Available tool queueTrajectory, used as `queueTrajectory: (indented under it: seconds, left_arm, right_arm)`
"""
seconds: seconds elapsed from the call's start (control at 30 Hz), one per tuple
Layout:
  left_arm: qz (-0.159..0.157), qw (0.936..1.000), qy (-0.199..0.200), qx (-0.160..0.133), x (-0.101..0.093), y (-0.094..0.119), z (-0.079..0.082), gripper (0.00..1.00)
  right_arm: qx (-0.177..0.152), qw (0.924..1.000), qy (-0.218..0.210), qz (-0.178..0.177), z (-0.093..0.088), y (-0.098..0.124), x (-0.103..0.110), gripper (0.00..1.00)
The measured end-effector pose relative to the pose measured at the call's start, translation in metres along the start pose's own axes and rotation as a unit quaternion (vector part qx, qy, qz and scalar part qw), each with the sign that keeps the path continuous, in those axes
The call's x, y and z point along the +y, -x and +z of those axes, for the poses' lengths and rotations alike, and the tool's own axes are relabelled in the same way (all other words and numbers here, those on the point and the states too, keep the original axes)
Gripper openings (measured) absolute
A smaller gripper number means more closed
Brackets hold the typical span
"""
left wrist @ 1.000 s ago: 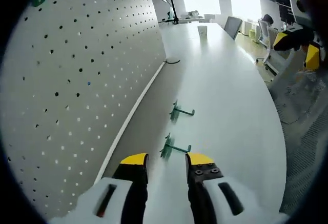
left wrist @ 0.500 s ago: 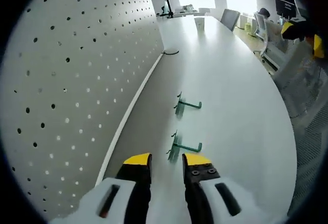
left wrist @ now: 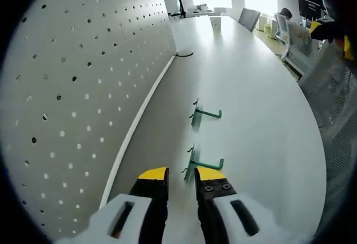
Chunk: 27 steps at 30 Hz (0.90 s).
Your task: Insert the hook assembly into the mounting plate slot until the hook locks in place.
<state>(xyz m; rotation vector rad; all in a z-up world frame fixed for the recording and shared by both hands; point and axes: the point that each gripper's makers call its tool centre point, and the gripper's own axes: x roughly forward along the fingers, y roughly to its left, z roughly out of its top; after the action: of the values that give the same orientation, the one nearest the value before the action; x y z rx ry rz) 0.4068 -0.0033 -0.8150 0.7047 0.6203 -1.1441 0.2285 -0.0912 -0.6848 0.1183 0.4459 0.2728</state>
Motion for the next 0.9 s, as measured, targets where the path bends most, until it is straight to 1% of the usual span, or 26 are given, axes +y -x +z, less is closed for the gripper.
queueTrajectory:
  seconds: [0.17,0.23,0.5,0.53,0.67,0.77,0.9]
  left_arm:
    - [0.001,1.0000,0.003,0.004,0.0008,-0.0027,-0.0019,0.17]
    - [-0.005,1.0000,0.005,0.002,-0.0013,-0.0037,-0.0015,0.15]
    - [-0.008,0.9999,-0.001,0.009,-0.0041,-0.0073,-0.0041,0.12]
    - [-0.011,0.9999,0.000,0.005,-0.0046,-0.0078,-0.0034,0.12]
    - [-0.006,0.9999,0.006,0.008,-0.0009,-0.0097,-0.0049,0.09]
    - [-0.007,0.9999,0.006,0.008,-0.0024,-0.0091,-0.0054,0.06]
    - [-0.007,0.9999,0.013,0.009,-0.0027,-0.0089,-0.0057,0.05]
  right_arm:
    - [0.000,1.0000,-0.001,-0.002,0.0000,0.0000,-0.0011,0.36]
    - [0.000,1.0000,-0.002,-0.002,-0.0002,-0.0001,-0.0012,0.36]
    - [0.000,1.0000,-0.002,-0.004,-0.0002,-0.0001,-0.0023,0.36]
    - [0.000,1.0000,-0.002,-0.005,-0.0002,0.0000,-0.0025,0.36]
    - [0.001,1.0000,-0.002,-0.006,-0.0002,0.0000,-0.0026,0.36]
    - [0.000,1.0000,-0.003,-0.006,-0.0001,0.0001,-0.0028,0.36]
    - [0.000,1.0000,-0.002,-0.007,-0.0001,0.0000,-0.0029,0.36]
